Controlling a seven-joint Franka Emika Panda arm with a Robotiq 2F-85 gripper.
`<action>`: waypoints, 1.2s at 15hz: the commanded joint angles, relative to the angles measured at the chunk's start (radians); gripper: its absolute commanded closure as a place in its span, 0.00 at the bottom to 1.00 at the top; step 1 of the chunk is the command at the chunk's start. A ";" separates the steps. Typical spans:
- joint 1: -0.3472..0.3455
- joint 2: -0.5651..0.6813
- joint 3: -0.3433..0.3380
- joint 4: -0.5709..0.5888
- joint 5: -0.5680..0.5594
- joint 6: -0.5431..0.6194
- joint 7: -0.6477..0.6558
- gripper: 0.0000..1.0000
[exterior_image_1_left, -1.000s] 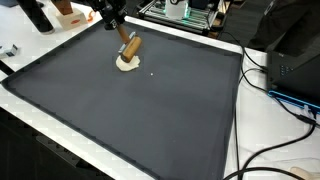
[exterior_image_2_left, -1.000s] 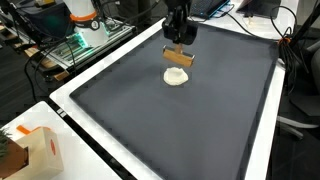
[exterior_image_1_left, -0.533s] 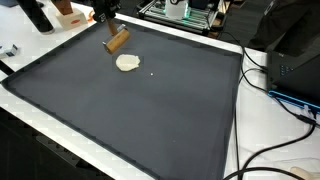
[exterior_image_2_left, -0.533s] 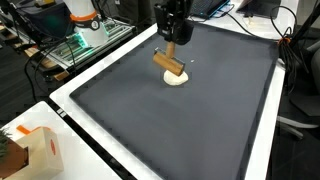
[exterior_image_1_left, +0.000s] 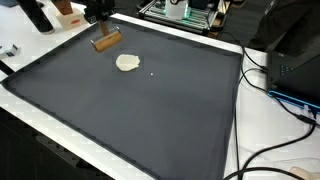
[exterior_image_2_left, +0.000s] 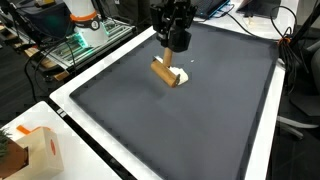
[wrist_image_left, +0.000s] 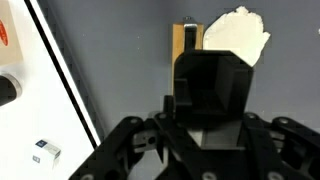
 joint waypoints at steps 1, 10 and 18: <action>0.024 0.018 -0.026 -0.021 -0.062 0.053 0.119 0.76; 0.059 0.074 -0.054 -0.029 -0.162 0.005 0.259 0.76; 0.061 0.102 -0.053 -0.034 -0.141 0.016 0.230 0.76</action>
